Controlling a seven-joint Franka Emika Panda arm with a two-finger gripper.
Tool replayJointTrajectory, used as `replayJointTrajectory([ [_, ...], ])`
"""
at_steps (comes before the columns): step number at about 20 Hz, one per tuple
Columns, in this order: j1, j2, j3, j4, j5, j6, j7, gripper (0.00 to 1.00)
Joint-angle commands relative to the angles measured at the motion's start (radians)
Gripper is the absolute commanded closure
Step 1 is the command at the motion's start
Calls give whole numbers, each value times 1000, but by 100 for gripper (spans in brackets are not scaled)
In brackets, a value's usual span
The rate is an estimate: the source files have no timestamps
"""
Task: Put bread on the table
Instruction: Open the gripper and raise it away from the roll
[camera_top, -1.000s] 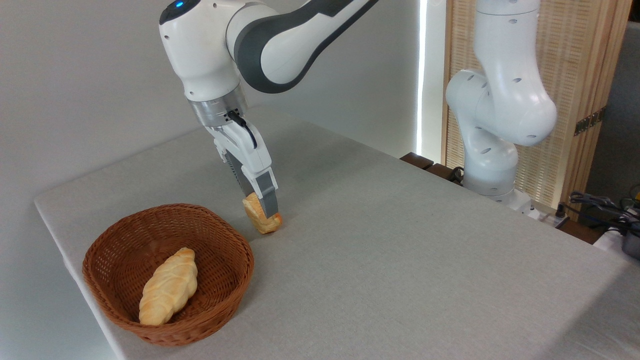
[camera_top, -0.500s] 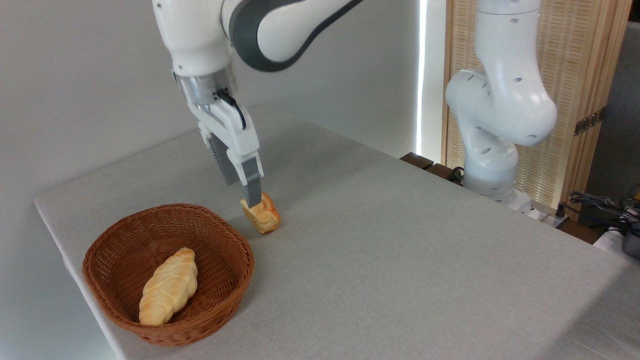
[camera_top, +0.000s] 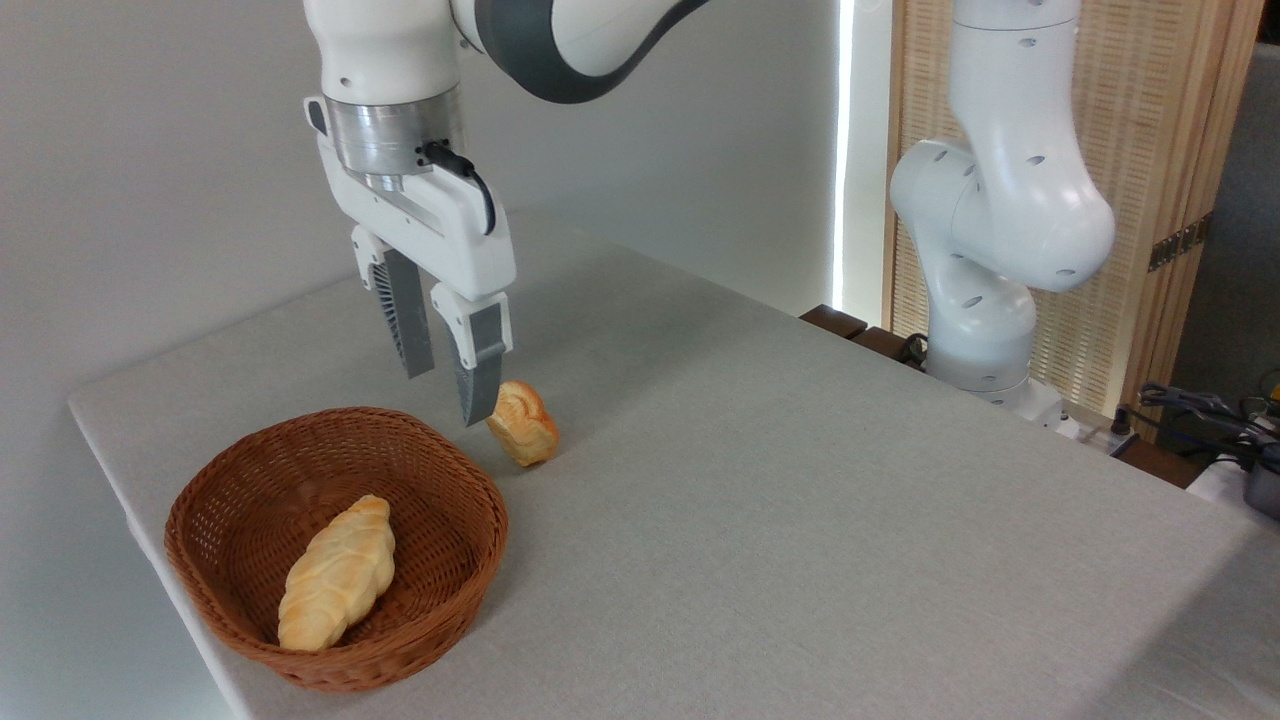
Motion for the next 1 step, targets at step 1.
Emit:
replayJointTrajectory([
  [1,-7,22,42,41,9,-1,-9,0],
])
